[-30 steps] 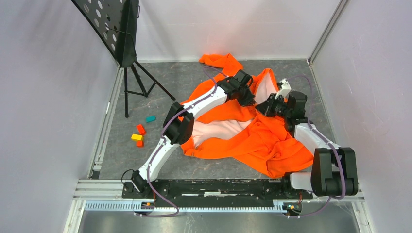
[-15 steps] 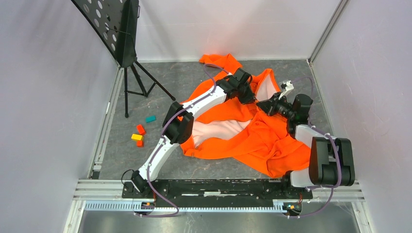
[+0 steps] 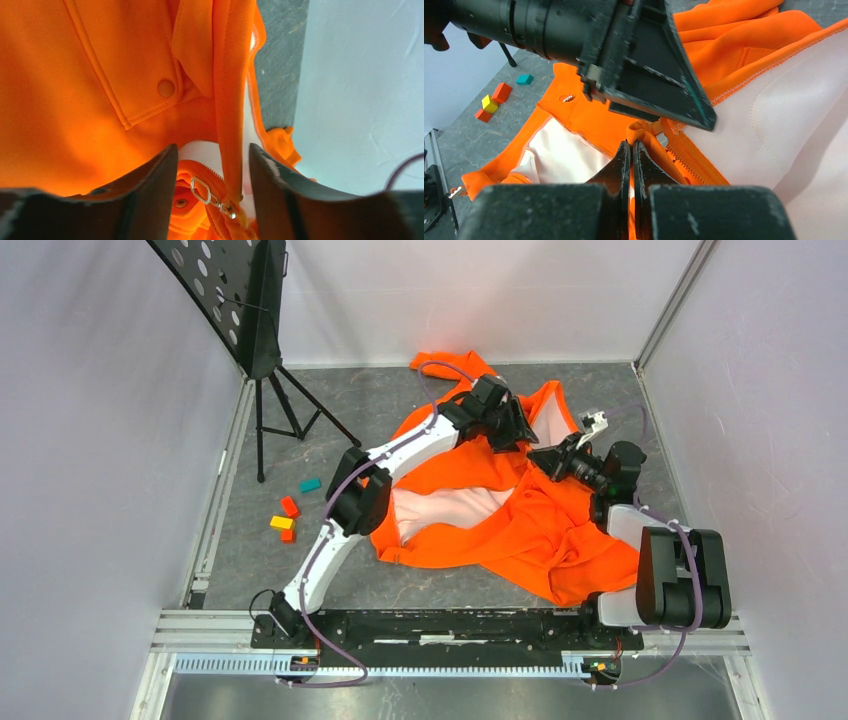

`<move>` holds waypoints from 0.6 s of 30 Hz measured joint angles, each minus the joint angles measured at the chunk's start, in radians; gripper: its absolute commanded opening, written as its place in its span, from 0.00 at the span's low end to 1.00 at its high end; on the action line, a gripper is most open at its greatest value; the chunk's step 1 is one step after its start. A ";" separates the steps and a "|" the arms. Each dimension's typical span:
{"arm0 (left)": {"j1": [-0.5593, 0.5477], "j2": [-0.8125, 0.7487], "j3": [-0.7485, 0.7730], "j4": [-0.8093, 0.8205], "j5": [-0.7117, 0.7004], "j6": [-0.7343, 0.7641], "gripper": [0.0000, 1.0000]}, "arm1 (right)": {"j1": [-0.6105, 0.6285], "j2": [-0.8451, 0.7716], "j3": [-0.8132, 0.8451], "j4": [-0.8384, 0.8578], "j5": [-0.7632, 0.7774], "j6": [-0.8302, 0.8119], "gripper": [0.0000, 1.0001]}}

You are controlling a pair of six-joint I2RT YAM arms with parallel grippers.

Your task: Zip up the jacket

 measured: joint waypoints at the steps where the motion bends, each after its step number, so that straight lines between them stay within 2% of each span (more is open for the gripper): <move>1: 0.008 -0.017 -0.026 0.016 0.014 0.006 0.70 | -0.005 0.000 -0.006 0.022 0.000 0.016 0.00; 5: 0.058 -0.114 -0.164 0.133 0.093 0.024 0.73 | -0.016 0.000 -0.024 0.100 -0.003 0.068 0.00; 9: 0.127 -0.213 -0.332 0.415 0.262 0.038 0.66 | -0.018 0.001 -0.049 0.160 -0.008 0.112 0.00; 12: 0.177 -0.228 -0.438 0.758 0.446 0.019 0.65 | -0.019 0.008 -0.060 0.200 -0.019 0.145 0.00; 13: 0.195 -0.227 -0.494 0.929 0.528 0.011 0.64 | -0.021 0.012 -0.064 0.217 -0.023 0.157 0.00; 18: 0.235 -0.165 -0.565 1.375 0.811 -0.045 0.61 | -0.025 0.047 -0.077 0.323 -0.042 0.229 0.00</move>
